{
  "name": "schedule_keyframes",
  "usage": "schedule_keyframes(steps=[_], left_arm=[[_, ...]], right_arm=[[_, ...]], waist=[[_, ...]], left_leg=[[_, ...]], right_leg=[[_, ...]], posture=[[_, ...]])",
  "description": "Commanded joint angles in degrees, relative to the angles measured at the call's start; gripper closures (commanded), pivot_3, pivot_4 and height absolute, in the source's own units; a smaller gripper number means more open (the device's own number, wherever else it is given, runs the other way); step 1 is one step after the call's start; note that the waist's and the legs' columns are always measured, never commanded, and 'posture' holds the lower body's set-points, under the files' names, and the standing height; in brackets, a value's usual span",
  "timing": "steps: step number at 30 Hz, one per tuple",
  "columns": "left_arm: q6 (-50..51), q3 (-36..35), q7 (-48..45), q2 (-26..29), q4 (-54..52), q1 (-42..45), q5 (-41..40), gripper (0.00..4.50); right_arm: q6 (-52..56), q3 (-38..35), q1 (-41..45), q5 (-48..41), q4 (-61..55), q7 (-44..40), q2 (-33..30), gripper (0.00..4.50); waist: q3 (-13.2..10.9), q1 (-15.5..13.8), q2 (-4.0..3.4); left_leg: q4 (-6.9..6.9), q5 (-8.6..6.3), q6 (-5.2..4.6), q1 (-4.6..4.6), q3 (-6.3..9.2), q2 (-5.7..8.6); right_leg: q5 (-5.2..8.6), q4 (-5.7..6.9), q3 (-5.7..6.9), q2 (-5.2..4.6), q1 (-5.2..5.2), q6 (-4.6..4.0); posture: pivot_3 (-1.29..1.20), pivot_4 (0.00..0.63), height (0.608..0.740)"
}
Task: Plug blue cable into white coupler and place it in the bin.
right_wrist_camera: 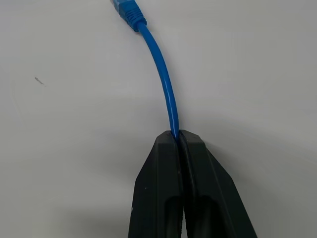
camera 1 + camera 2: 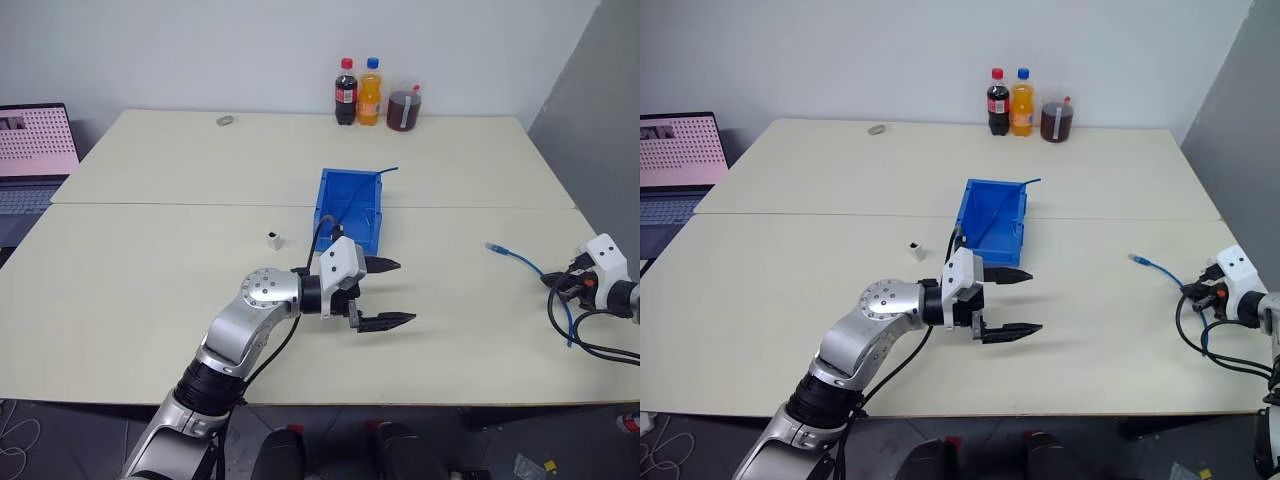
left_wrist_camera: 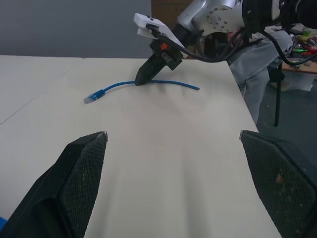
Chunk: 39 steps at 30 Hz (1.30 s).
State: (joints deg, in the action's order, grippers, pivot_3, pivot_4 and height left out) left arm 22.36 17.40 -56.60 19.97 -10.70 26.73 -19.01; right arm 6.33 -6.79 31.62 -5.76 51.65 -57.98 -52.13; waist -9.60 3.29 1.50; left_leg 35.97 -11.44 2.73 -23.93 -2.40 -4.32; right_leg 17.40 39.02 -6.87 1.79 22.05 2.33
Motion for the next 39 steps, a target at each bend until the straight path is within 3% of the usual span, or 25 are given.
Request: schedule_keyframes(steps=[1, 9, 14, 23, 39], left_arm=[[1.81, -2.81, 0.45, 2.35, -5.14, -1.93, -2.15, 0.0], [5.77, -11.37, 5.41, 8.25, -14.02, -10.27, -5.75, 0.0], [8.45, -15.85, 6.28, 12.39, -19.03, -15.14, -8.21, 0.0], [7.77, -20.24, 5.92, 17.2, -20.07, -22.36, -9.43, 0.0], [-0.99, -19.17, 2.33, 21.38, -12.86, -27.91, -3.86, 0.0]], right_arm=[[-2.04, -1.37, -3.89, -1.83, -13.57, -5.4, -4.66, 4.45], [7.53, -1.83, -17.62, -8.7, -50.11, -9.36, -5.82, 4.45], [9.83, 7.61, -16.38, -7.27, -61.75, -7.15, 0.65, 4.45], [2.84, 22.83, -4.18, 2.1, -52.09, -6.92, 11.81, 4.45], [-0.99, 27.07, 1.33, 7.04, -44.64, -5.44, 19.2, 4.45]], waist=[[0.0, -0.04, -0.12], [0.01, 0.09, -0.26], [0.01, 0.06, -0.18], [-0.08, -0.2, -0.05], [-0.11, -0.16, 0.01]], left_leg=[[-0.01, 0.0, 0.0, -0.01, 0.0, 0.01], [-0.01, 0.0, 0.01, 0.03, 0.32, -0.08], [0.06, 0.01, 0.01, 0.03, 0.33, -0.08], [0.04, 0.01, 0.02, -0.02, 0.24, -0.11], [-0.02, 0.01, 0.02, -0.09, 0.21, -0.19]], right_leg=[[0.0, 0.0, 0.0, -0.01, 0.0, 0.0], [0.09, 0.08, 0.16, 0.08, -0.03, 0.11], [0.0, 0.06, 0.2, 0.03, -0.06, 0.26], [-0.01, 0.06, 0.2, 0.04, 0.08, 0.21], [0.07, 0.1, 0.29, 0.04, 0.18, -0.11]], posture=[[0.0, 0.15, 0.74], [0.0, 0.15, 0.74], [0.0, 0.15, 0.74], [0.0, 0.15, 0.74], [0.0, 0.15, 0.74]])
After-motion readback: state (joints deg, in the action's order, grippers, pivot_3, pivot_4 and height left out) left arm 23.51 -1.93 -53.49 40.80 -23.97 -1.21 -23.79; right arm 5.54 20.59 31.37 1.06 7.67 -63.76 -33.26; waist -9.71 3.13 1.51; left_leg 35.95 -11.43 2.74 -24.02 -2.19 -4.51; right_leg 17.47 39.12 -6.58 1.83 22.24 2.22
